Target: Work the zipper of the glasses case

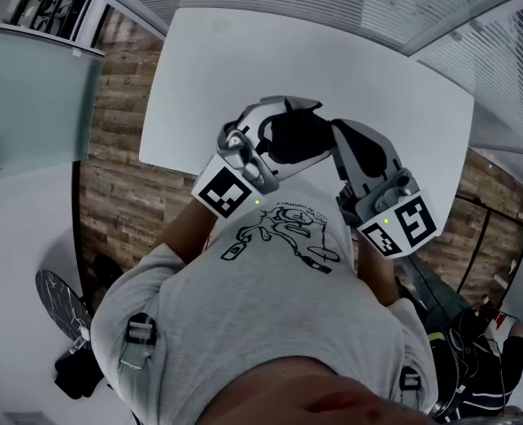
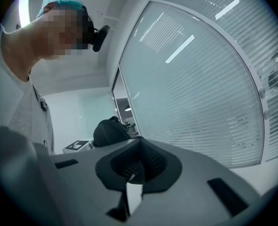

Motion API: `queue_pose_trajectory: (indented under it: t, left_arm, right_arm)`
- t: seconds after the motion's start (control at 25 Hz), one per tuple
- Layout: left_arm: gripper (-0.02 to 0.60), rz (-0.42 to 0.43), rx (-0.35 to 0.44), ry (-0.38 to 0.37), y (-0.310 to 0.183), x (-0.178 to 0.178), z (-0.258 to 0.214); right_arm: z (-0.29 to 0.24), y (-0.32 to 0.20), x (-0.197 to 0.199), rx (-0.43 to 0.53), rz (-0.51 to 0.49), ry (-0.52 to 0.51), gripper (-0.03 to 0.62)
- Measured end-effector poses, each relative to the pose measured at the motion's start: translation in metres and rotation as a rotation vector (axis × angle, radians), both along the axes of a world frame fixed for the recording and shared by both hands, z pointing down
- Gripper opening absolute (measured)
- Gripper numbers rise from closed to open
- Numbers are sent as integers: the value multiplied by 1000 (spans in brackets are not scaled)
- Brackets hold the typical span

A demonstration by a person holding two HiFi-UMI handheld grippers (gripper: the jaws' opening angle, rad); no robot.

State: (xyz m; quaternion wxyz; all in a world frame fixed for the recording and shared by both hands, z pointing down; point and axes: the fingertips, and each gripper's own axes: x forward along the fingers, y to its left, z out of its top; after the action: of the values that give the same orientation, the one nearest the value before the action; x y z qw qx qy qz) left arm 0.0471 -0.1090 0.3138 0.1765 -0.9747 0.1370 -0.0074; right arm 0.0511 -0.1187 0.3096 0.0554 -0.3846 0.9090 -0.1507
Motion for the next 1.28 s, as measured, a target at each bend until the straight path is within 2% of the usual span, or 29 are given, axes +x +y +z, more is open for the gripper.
queue_pose_trajectory:
  t: [0.24, 0.6, 0.84, 1.28]
  left_arm:
    - [249, 32, 18, -19, 5, 0, -3]
    - [249, 158, 38, -39, 17, -7, -4]
    - [249, 233, -15, 51, 23, -12, -22]
    - [249, 240, -19, 123, 24, -12, -41]
  right_arm:
    - [0, 2, 0, -10, -31, -19, 5]
    - [5, 8, -6, -39, -101, -54, 5]
    - [11, 7, -8, -55, -123, -26, 3]
    - [26, 1, -7, -80, -98, -27, 3]
